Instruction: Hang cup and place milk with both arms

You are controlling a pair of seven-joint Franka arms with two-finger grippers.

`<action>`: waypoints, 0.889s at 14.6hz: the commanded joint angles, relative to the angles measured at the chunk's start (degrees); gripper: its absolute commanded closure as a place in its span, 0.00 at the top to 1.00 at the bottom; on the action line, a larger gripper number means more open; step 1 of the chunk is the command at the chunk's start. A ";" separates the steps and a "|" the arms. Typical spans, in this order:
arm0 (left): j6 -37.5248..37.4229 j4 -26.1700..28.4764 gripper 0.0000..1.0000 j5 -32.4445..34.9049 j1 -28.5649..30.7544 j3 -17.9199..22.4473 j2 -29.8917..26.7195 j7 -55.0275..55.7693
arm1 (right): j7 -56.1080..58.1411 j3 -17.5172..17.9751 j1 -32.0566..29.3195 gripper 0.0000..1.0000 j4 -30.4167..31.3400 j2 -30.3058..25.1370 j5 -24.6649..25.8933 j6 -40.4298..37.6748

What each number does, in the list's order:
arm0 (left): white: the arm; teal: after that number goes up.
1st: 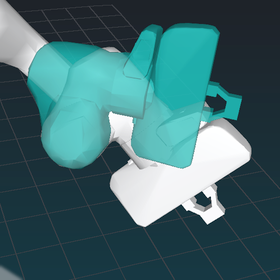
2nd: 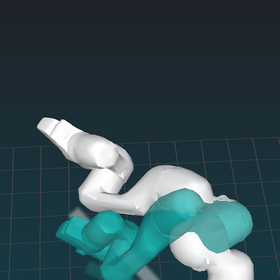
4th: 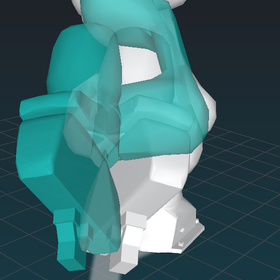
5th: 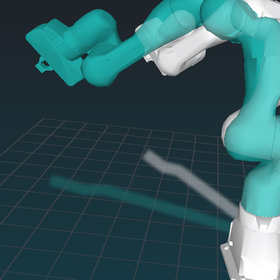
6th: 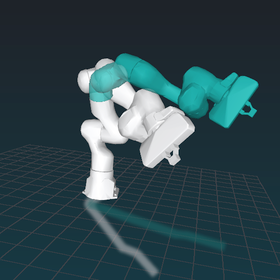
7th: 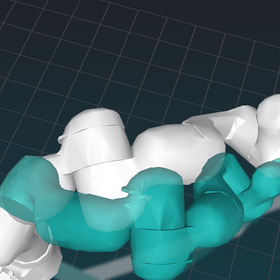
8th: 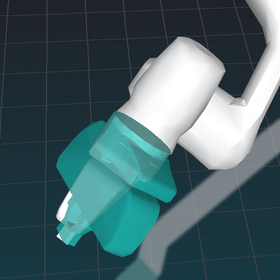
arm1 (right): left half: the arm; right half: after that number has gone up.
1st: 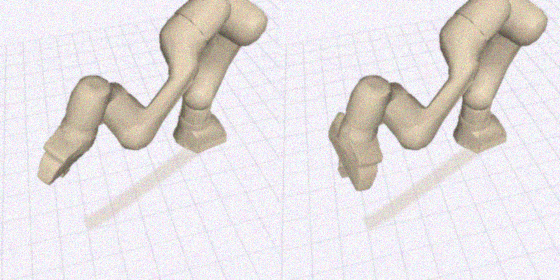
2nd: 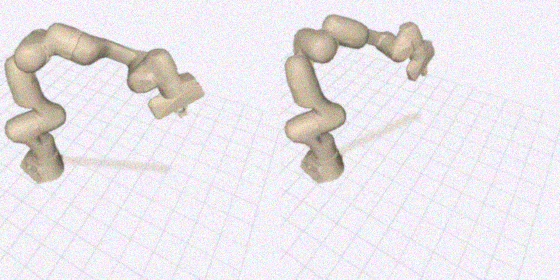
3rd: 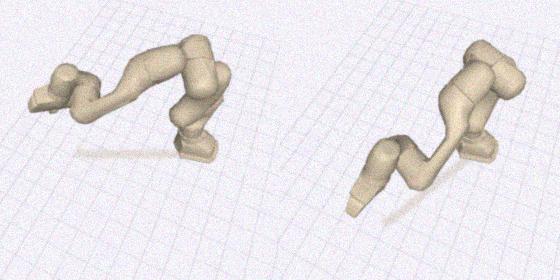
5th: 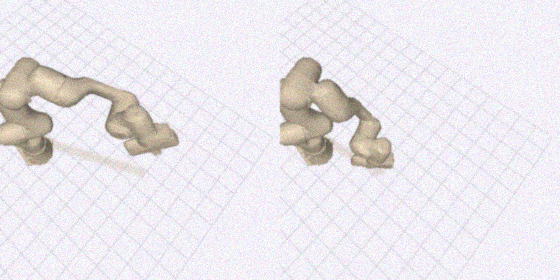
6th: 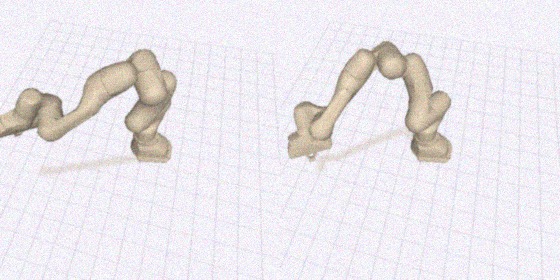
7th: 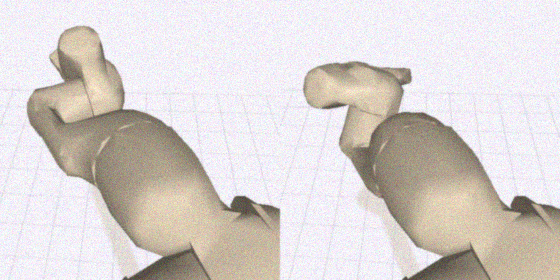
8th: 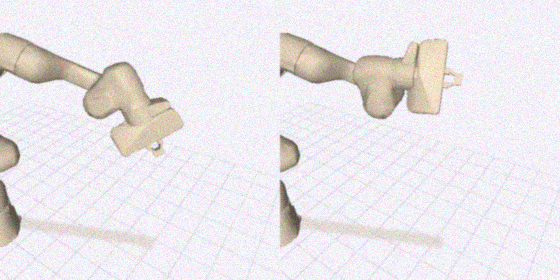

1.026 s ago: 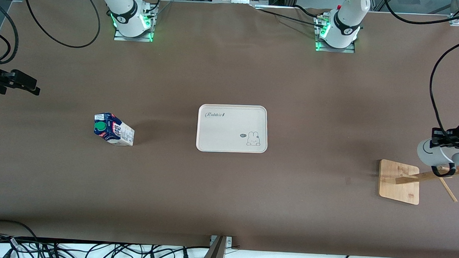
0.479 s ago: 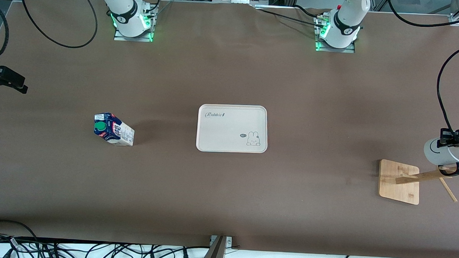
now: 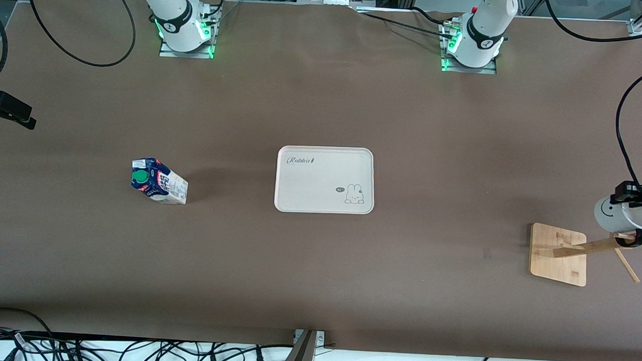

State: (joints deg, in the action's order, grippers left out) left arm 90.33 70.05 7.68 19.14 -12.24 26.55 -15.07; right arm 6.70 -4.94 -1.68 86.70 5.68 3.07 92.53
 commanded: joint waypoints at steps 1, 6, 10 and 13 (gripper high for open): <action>-1.82 -0.88 1.00 -1.18 -0.33 -2.25 -0.89 1.79 | 0.34 0.20 -0.34 1.00 -0.56 -0.23 0.97 -2.52; -9.10 -1.50 1.00 -0.21 -5.23 -5.43 -3.26 15.57 | 0.33 -0.68 -0.34 1.00 -0.48 0.21 1.41 -2.61; -11.31 -1.50 1.00 -0.30 -9.90 -5.43 -4.67 22.71 | 0.34 -0.07 1.15 1.00 -0.65 0.03 1.23 -2.53; -10.96 -1.15 1.00 -0.38 -11.32 -4.99 -5.37 22.37 | 0.95 -0.15 1.24 1.00 -0.65 -0.14 0.71 -2.61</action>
State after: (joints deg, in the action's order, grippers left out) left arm 80.14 69.30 7.67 8.01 -18.01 22.00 7.50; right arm 6.72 -5.14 -0.49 86.70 5.80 3.58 90.79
